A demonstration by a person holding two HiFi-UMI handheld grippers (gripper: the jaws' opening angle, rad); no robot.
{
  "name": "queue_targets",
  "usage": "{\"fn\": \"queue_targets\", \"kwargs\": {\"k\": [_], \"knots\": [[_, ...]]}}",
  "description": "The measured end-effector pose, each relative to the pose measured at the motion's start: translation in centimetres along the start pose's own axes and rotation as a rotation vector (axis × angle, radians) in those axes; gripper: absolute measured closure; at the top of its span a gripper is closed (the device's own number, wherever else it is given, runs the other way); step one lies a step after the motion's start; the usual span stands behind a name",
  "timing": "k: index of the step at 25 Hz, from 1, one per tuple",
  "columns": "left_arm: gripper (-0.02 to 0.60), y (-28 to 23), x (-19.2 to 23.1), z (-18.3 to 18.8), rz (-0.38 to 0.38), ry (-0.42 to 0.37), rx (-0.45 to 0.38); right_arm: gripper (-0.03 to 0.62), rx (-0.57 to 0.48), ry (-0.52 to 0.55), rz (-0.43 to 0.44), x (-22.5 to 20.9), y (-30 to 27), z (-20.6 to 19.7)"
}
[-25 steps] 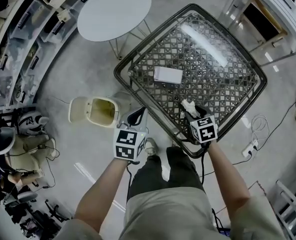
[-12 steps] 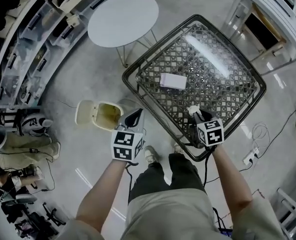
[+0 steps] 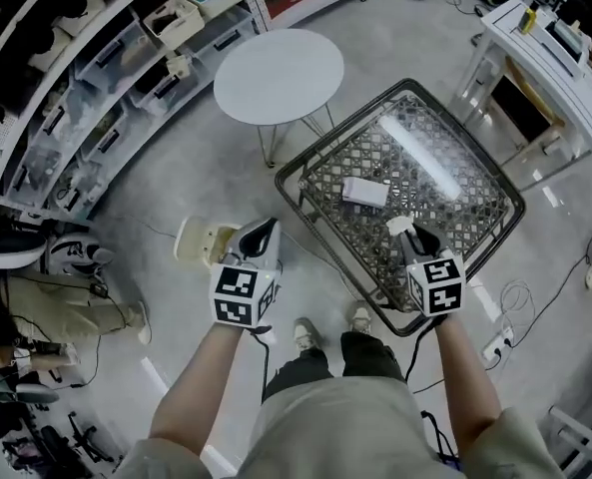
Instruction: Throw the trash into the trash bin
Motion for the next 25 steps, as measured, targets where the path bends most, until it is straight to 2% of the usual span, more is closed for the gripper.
{"fn": "queue_targets", "kwargs": {"k": [3, 8, 12, 17, 25], "knots": [[0.58, 3.5, 1.2, 0.4, 0.024, 0.007, -0.029, 0.523, -0.066, -0.011, 0.021, 2.0, 2.8, 2.9], [0.58, 9.4, 3.1, 0.2, 0.066, 0.022, -0.076, 0.523, -0.178, -0.103, 0.122, 5.7, 6.7, 7.2], [0.58, 13.2, 4.7, 0.6, 0.128, 0.039, -0.108, 0.523, -0.248, -0.045, 0.169, 7.8, 8.4, 11.1], [0.58, 18.2, 6.6, 0.8, 0.205, 0.065, -0.141, 0.523, -0.285, 0.027, 0.248, 11.7, 9.5, 14.5], [0.579, 24.4, 9.1, -1.5, 0.327, 0.108, -0.148, 0.525, -0.299, 0.132, 0.409, 19.6, 8.5, 17.4]]}}
Point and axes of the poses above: the fingertips, and each gripper's own axes: y backward along the fingers, x to its left, z out of its top, the point moved 7 cm from there along y, backward along the fingers, and after that the axes turned 4 degrees about x, right-handed, at the moved point
